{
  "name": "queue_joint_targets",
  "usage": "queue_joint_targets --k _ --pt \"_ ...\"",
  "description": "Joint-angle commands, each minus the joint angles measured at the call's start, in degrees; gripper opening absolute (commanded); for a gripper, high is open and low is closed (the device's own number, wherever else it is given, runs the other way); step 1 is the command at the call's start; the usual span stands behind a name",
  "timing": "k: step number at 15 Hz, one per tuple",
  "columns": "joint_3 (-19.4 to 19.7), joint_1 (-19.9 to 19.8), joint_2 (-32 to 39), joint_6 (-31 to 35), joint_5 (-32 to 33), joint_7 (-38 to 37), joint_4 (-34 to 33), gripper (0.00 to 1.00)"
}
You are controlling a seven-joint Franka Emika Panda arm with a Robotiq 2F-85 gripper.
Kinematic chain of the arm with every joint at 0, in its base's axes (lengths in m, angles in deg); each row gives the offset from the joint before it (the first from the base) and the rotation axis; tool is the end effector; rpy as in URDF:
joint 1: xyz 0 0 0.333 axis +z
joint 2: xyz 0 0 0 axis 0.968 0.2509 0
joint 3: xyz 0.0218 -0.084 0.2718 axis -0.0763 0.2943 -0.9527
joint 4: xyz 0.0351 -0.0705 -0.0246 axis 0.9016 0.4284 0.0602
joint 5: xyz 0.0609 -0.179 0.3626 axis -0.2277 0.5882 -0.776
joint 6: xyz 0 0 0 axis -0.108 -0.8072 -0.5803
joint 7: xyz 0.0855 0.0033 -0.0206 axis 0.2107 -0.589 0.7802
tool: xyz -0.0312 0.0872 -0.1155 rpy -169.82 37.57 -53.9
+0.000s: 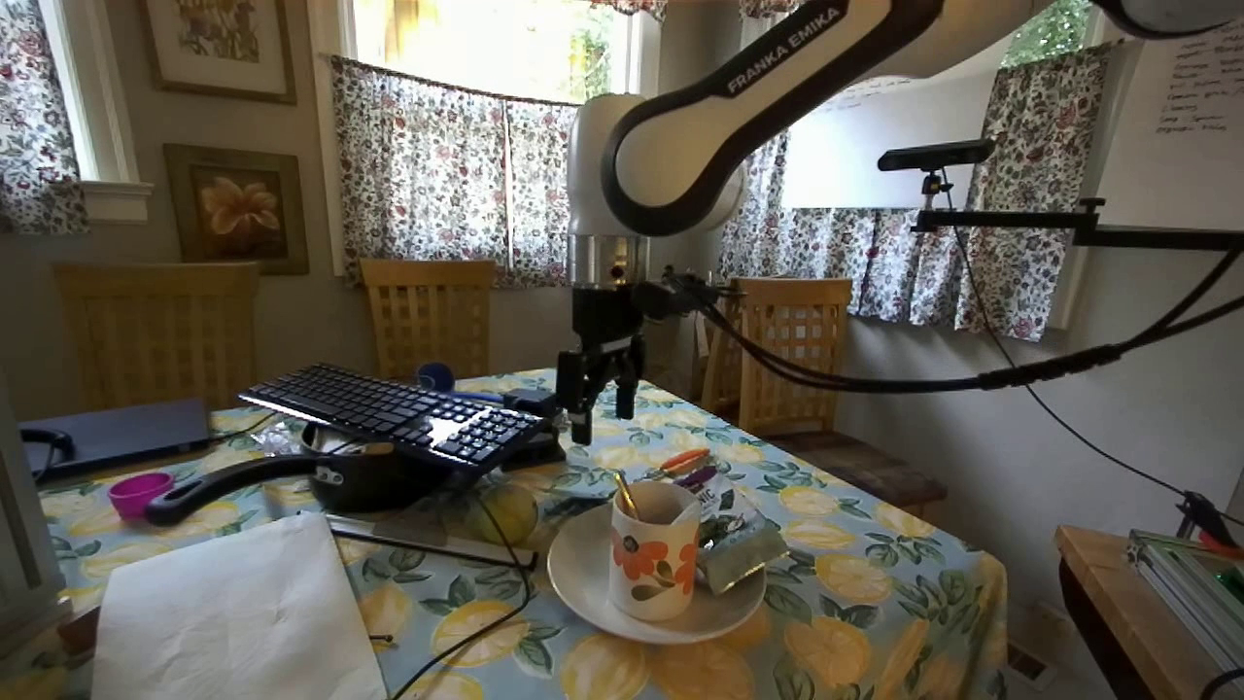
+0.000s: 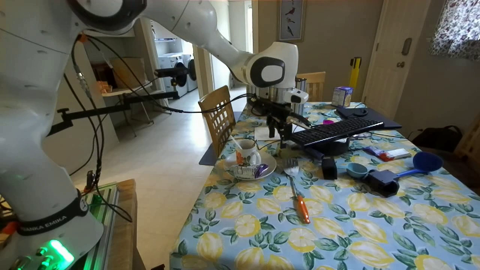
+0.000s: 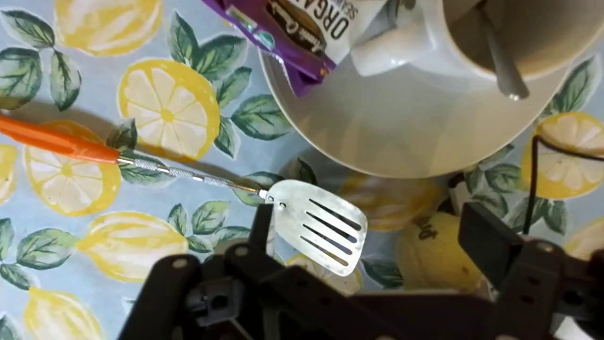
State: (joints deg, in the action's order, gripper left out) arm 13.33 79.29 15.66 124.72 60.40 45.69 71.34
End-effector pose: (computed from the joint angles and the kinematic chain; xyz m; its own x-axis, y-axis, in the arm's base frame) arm 0.6835 0.0254 0.2065 0.9906 -0.1363 -0.0091 -0.1362 -0.9907 0.0055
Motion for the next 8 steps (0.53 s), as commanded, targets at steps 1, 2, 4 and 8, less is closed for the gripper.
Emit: queue_joint_targets --k 1,2,4,8 --pt "1.32 3.09 5.55 -6.92 4.82 -4.88 -8.57 1.00" --pt "0.30 1.63 2.92 -1.70 2.93 -3.41 -3.50 1.00" --pt "0.33 2.50 4.33 -4.61 3.71 -4.05 -5.77 1.00" --pt "0.69 2.51 4.57 -5.31 3.85 -4.11 -6.69 1.00"
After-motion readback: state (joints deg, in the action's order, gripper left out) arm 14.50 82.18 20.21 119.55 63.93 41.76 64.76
